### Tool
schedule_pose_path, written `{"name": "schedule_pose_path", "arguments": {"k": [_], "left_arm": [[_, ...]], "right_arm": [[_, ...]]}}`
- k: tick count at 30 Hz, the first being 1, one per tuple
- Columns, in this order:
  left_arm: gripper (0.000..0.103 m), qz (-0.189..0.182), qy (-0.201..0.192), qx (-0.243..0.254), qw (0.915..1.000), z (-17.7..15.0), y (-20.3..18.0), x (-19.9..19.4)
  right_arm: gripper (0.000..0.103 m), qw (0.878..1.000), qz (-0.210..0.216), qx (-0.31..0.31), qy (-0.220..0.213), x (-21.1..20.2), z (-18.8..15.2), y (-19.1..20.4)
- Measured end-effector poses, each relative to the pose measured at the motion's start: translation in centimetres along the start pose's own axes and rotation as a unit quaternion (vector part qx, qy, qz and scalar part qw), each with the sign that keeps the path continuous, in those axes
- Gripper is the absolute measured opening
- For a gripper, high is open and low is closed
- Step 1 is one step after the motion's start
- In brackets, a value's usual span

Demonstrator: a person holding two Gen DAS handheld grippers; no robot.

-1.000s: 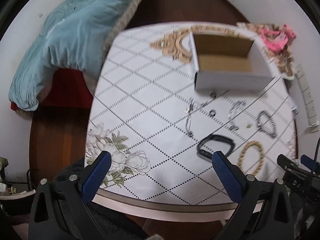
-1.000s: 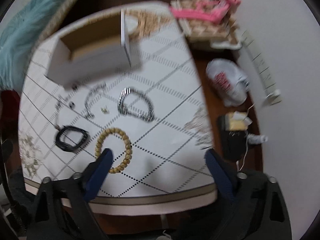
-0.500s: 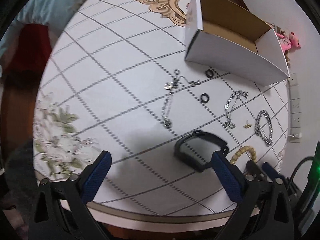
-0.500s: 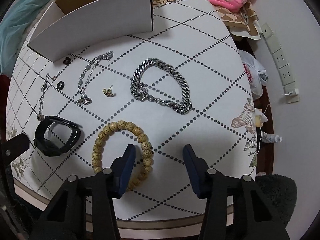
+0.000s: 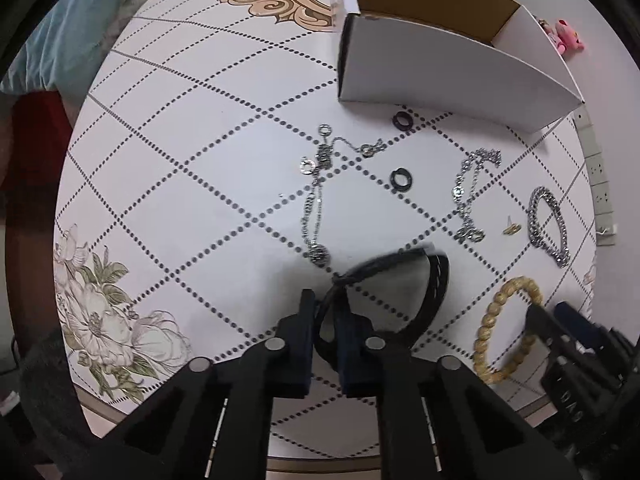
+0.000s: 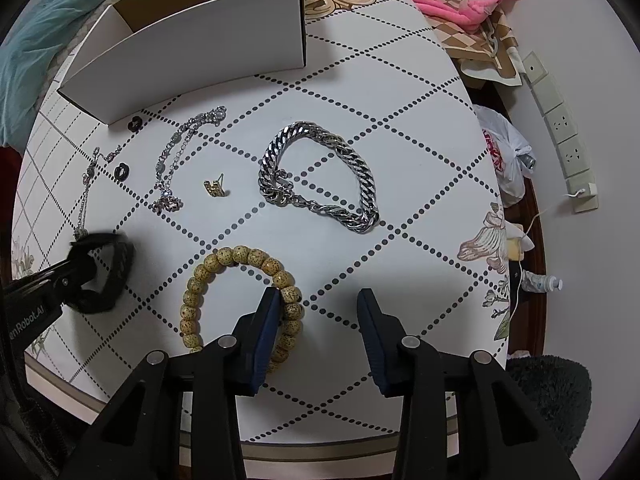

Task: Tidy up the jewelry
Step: 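Grasp the black watch band with the left tool while the right tool grasps the wooden bead bracelet, then carry the watch band with the left tool while the right tool carries the bead bracelet into the box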

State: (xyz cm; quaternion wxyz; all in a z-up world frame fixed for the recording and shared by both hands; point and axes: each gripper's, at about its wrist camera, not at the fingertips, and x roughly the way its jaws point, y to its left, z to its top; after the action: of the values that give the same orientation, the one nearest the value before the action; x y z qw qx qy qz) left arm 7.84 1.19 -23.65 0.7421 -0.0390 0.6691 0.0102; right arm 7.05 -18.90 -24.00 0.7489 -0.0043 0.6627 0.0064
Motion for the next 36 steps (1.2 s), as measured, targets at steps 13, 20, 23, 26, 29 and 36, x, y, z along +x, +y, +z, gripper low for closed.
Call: {"name": "schedule_pose_path", "arguments": {"k": [13, 20, 23, 26, 29, 36], "left_arm": [[0.002, -0.006, -0.03, 0.005, 0.9995, -2.6, 3.1, -3.6], [0.002, -0.029, -0.053, -0.001, 0.9982, -3.0, 3.9, -7.6], [0.002, -0.039, -0.065, -0.003, 0.9971, -3.8, 4.6, -9.5], [0.002, -0.046, -0.08, -0.004, 0.9957, -3.2, 5.1, -11.5], [0.002, -0.053, -0.101, -0.003, 0.9934, -0.6, 4.2, -13.5], [0.002, -0.075, -0.149, 0.012, 0.986, 5.5, 1.7, -16.6]], "right_arm": [[0.01, 1.0, 0.016, 0.007, -0.013, -0.7, -0.2, -0.2], [0.009, 0.996, 0.061, 0.02, -0.054, -4.5, 0.2, -0.8], [0.009, 0.995, 0.075, 0.017, -0.066, -6.0, 0.5, -0.8], [0.009, 0.992, 0.095, 0.017, -0.077, -7.6, 1.0, -0.6], [0.009, 0.989, 0.112, 0.012, -0.091, -9.6, 1.9, -0.7], [0.009, 0.979, 0.148, -0.005, -0.142, -15.0, 6.5, -0.1]]}}
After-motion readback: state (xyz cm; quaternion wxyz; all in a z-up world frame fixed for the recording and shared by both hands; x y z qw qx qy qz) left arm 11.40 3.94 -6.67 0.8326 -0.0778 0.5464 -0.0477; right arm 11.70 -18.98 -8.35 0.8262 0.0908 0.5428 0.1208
